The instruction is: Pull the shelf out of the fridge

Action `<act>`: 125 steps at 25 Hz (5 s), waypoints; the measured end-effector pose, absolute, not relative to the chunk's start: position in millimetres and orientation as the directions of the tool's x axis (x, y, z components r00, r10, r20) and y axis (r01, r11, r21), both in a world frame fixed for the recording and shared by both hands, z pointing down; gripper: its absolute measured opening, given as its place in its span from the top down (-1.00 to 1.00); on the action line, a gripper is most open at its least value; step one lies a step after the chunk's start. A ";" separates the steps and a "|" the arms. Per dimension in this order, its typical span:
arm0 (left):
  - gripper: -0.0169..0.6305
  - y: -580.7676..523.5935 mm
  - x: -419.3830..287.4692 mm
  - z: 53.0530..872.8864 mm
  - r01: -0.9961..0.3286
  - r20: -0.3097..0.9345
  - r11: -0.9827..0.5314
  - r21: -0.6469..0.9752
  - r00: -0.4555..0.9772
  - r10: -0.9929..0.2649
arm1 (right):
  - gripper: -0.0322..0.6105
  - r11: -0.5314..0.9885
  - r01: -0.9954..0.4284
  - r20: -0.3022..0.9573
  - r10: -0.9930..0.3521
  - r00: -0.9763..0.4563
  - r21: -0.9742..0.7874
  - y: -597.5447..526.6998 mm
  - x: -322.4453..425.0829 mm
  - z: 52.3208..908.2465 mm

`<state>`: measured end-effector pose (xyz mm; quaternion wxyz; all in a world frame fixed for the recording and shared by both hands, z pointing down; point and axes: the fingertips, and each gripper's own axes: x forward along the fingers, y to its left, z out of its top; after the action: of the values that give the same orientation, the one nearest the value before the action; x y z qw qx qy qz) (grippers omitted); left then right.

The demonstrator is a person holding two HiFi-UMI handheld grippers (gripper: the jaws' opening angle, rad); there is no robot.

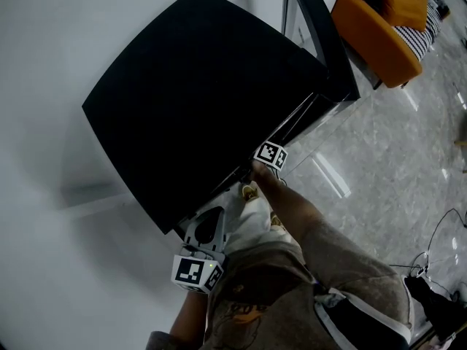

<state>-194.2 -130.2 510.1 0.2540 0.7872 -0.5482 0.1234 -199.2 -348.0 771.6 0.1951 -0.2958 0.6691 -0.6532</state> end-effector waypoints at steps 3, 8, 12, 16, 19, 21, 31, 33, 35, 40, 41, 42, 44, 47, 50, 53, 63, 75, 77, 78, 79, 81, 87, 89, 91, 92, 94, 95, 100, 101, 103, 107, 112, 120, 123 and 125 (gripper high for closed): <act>0.93 -130.7 -196.1 509.0 -0.927 0.474 -0.268 0.262 0.366 -0.801 | 0.72 -0.005 -0.121 0.094 -0.659 -0.746 -0.993 -350.0 -201.6 763.5; 0.93 -129.1 -199.6 511.0 -0.931 0.482 -0.260 0.256 0.357 -0.800 | 0.80 -0.002 -0.105 0.079 -0.670 -0.738 -0.994 -352.4 -202.2 766.4; 0.93 -126.3 -201.2 508.5 -0.933 0.483 -0.257 0.252 0.351 -0.802 | 0.80 -0.011 -0.089 0.074 -0.665 -0.743 -0.996 -349.6 -204.3 759.1; 0.93 -123.8 -200.9 509.1 -0.933 0.482 -0.259 0.250 0.352 -0.802 | 0.81 -0.022 -0.061 0.060 -0.653 -0.755 -0.998 -345.1 -205.6 746.3; 0.93 -121.6 -200.8 507.8 -0.933 0.481 -0.261 0.248 0.352 -0.803 | 0.81 -0.025 -0.052 0.056 -0.651 -0.757 -0.998 -340.4 -202.1 745.9; 0.93 -119.8 -200.4 507.0 -0.933 0.482 -0.262 0.246 0.353 -0.802 | 0.81 -0.026 -0.047 0.053 -0.650 -0.758 -0.999 -336.4 -199.4 745.5; 0.93 -115.7 -189.8 502.8 -0.930 0.474 -0.281 0.236 0.363 -0.802 | 0.81 -0.031 -0.027 0.041 -0.648 -0.761 -0.999 -312.7 -173.3 747.6; 0.93 -114.1 -187.8 501.7 -0.930 0.473 -0.284 0.233 0.363 -0.803 | 0.81 -0.031 -0.025 0.039 -0.646 -0.762 -0.999 -308.7 -168.5 748.2; 0.93 -112.7 -185.4 500.0 -0.930 0.471 -0.286 0.232 0.365 -0.803 | 0.81 -0.032 -0.024 0.039 -0.645 -0.763 -0.999 -305.1 -163.2 747.7; 0.93 -108.2 -180.5 496.3 -0.930 0.466 -0.291 0.224 0.364 -0.807 | 0.81 -0.034 -0.024 0.040 -0.648 -0.760 -0.999 -292.3 -149.7 747.0; 0.93 -107.3 -179.6 495.8 -0.930 0.464 -0.292 0.223 0.364 -0.807 | 0.81 -0.035 -0.023 0.040 -0.649 -0.760 -0.999 -289.8 -147.0 746.8; 0.93 -106.5 -178.5 495.1 -0.930 0.463 -0.293 0.222 0.365 -0.808 | 0.81 -0.036 -0.023 0.040 -0.650 -0.759 -0.999 -287.3 -144.0 746.6; 0.93 -104.9 -175.8 493.5 -0.930 0.460 -0.296 0.219 0.366 -0.809 | 0.81 -0.036 -0.022 0.040 -0.648 -0.760 -0.999 -281.9 -137.6 746.2; 0.93 -102.4 -172.2 491.0 -0.930 0.455 -0.302 0.211 0.366 -0.811 | 0.81 -0.038 -0.022 0.041 -0.645 -0.763 -0.999 -271.8 -125.8 746.1; 0.93 -100.1 -169.0 488.1 -0.930 0.449 -0.305 0.204 0.365 -0.815 | 0.81 -0.041 -0.023 0.044 -0.643 -0.765 -0.999 -260.8 -110.9 746.6; 0.93 -96.3 -166.0 485.1 -0.930 0.442 -0.309 0.200 0.367 -0.818 | 0.81 -0.032 -0.029 0.043 -0.642 -0.765 -0.999 -250.6 -99.9 746.1; 0.93 -88.3 -148.8 476.3 -0.920 0.423 -0.340 0.196 0.392 -0.817 | 0.81 -0.060 -0.042 0.072 -0.662 -0.746 -0.997 -220.8 -67.9 742.9; 0.93 -78.3 -132.7 464.7 -0.902 0.392 -0.388 0.188 0.431 -0.813 | 0.81 -0.065 -0.096 0.115 -0.675 -0.729 -0.993 -190.0 -41.9 730.9; 0.93 -76.0 -130.3 461.2 -0.898 0.384 -0.401 0.183 0.441 -0.811 | 0.81 -0.085 -0.096 0.128 -0.680 -0.722 -0.992 -183.8 -33.8 733.6; 0.93 -74.8 -129.5 459.9 -0.897 0.382 -0.404 0.182 0.443 -0.811 | 0.81 -0.103 -0.086 0.133 -0.687 -0.714 -0.991 -180.4 -29.0 735.1; 0.93 -73.4 -129.0 459.4 -0.896 0.382 -0.405 0.181 0.443 -0.811 | 0.81 -0.115 -0.080 0.138 -0.693 -0.707 -0.990 -176.6 -24.7 736.1; 0.93 -70.5 -128.6 460.3 -0.896 0.384 -0.406 0.179 0.443 -0.810 | 0.81 -0.112 -0.080 0.136 -0.695 -0.706 -0.990 -169.3 -18.7 734.7; 0.93 -67.3 -123.4 461.0 -0.888 0.373 -0.418 0.194 0.461 -0.805 | 0.81 -0.085 -0.078 0.116 -0.696 -0.708 -0.993 -155.3 4.5 705.8; 0.93 -67.5 -120.9 457.7 -0.884 0.363 -0.425 0.194 0.468 -0.806 | 0.81 -0.088 -0.076 0.116 -0.701 -0.704 -0.993 -148.9 13.2 693.0; 0.93 -68.3 -118.4 453.3 -0.881 0.350 -0.432 0.195 0.473 -0.808 | 0.81 -0.093 -0.081 0.123 -0.700 -0.703 -0.992 -140.7 20.7 680.6; 0.93 -69.1 -116.6 451.2 -0.879 0.342 -0.435 0.196 0.477 -0.810 | 0.81 -0.098 -0.087 0.131 -0.699 -0.703 -0.991 -136.6 24.9 674.7; 0.93 -70.7 -113.2 447.5 -0.875 0.328 -0.442 0.199 0.485 -0.811 | 0.81 -0.115 -0.095 0.148 -0.697 -0.701 -0.989 -129.8 33.0 663.5; 0.93 -71.2 -112.3 445.9 -0.873 0.322 -0.446 0.199 0.488 -0.811 | 0.81 -0.123 -0.095 0.154 -0.697 -0.701 -0.988 -127.1 35.7 657.9; 0.93 -70.9 -108.7 436.6 -0.866 0.299 -0.459 0.196 0.499 -0.814 | 0.81 -0.121 -0.110 0.163 -0.708 -0.687 -0.987 -118.7 51.1 621.3; 0.93 -70.6 -107.3 434.0 -0.865 0.293 -0.461 0.197 0.501 -0.814 | 0.80 -0.112 -0.111 0.157 -0.716 -0.680 -0.988 -118.5 56.0 611.6; 0.93 -69.9 -106.0 427.9 -0.863 0.282 -0.465 0.196 0.504 -0.816 | 0.81 -0.083 -0.098 0.127 -0.733 -0.668 -0.992 -119.0 63.3 591.0; 0.93 -71.1 -107.2 418.7 -0.862 0.269 -0.470 0.191 0.506 -0.819 | 0.81 -0.047 -0.049 0.068 -0.756 -0.651 -0.998 -116.8 69.2 552.1; 0.93 -72.8 -104.9 408.9 -0.861 0.253 -0.471 0.192 0.507 -0.824 | 0.81 -0.015 -0.008 0.017 -0.769 -0.639 -1.000 -105.0 75.9 517.5; 0.93 -72.2 -102.4 405.0 -0.862 0.252 -0.467 0.197 0.505 -0.826 | 0.80 0.015 0.039 -0.037 -0.782 -0.622 -0.999 -90.8 90.2 482.2; 0.93 -72.4 -100.4 405.8 -0.861 0.256 -0.468 0.199 0.506 -0.823 | 0.80 0.043 0.040 -0.059 -0.792 -0.608 -0.998 -89.7 99.6 467.5; 0.93 -72.5 -99.9 406.2 -0.862 0.259 -0.466 0.201 0.506 -0.823 | 0.80 0.059 0.045 -0.074 -0.799 -0.596 -0.997 -89.1 105.4 458.9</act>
<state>-99.9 -72.5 406.2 0.1540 0.8539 -0.4931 0.0629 105.4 -89.1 458.9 0.3405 -0.2933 0.6430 -0.6201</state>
